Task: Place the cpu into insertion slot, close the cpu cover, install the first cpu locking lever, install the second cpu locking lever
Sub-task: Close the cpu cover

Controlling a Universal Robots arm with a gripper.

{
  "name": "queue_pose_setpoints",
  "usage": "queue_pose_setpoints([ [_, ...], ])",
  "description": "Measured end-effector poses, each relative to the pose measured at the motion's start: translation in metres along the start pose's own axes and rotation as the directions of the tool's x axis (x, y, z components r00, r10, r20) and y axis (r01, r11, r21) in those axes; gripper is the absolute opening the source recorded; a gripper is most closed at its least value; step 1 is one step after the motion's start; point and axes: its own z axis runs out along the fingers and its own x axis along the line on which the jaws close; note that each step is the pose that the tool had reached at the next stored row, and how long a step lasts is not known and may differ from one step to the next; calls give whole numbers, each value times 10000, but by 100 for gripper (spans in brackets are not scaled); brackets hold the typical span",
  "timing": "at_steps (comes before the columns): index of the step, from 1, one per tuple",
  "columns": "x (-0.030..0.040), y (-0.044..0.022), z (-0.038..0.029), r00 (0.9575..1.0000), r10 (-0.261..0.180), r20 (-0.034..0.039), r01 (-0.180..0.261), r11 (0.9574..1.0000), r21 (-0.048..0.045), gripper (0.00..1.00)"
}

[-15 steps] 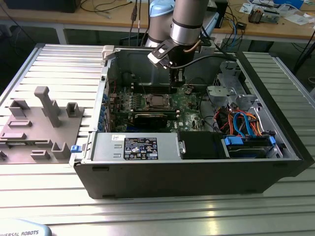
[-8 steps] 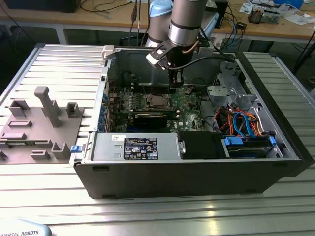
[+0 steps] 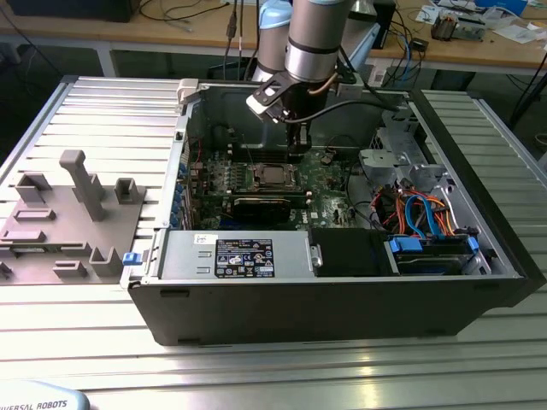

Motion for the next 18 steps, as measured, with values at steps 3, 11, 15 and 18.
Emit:
queue_pose_setpoints([
  [3, 1, -33, 7, 10000, 1, 0, -1, 10000, -1, 11],
  [11, 3, -114, 31, 10000, 1, -1, -1, 10000, -1, 11],
  [15, 4, -153, 50, 10000, 1, -2, -1, 10000, -1, 11],
  [18, 5, -196, 73, 10000, 0, -2, 0, 10000, -1, 11],
])
